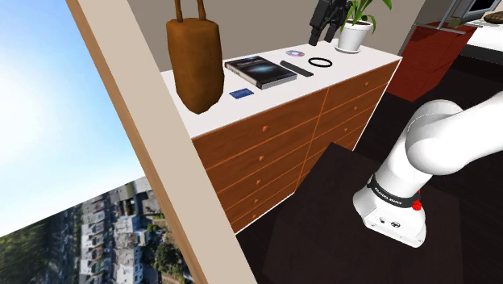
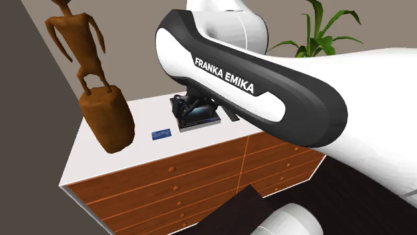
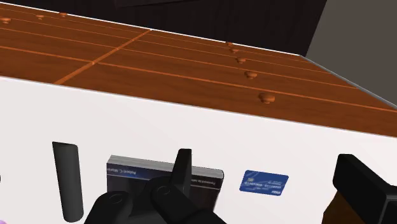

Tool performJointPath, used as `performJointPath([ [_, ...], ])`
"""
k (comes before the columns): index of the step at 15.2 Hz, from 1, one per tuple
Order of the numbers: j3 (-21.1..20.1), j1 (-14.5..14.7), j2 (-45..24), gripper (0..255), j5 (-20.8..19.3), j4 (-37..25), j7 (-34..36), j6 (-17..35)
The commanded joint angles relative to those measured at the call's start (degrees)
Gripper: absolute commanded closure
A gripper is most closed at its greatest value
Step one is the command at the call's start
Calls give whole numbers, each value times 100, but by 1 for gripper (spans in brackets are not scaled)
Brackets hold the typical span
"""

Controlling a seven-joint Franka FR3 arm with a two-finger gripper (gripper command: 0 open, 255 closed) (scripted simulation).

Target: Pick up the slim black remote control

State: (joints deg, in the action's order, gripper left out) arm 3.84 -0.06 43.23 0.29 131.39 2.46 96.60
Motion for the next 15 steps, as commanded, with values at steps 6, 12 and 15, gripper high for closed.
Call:
performJointPath([
  [6, 451, -161, -776, 0, -140, -211, -320, 422],
  [12, 982, -306, -1817, 0, -167, -654, -722, 846],
  [15, 1240, -369, -2378, 0, -106, -951, -942, 1012],
])
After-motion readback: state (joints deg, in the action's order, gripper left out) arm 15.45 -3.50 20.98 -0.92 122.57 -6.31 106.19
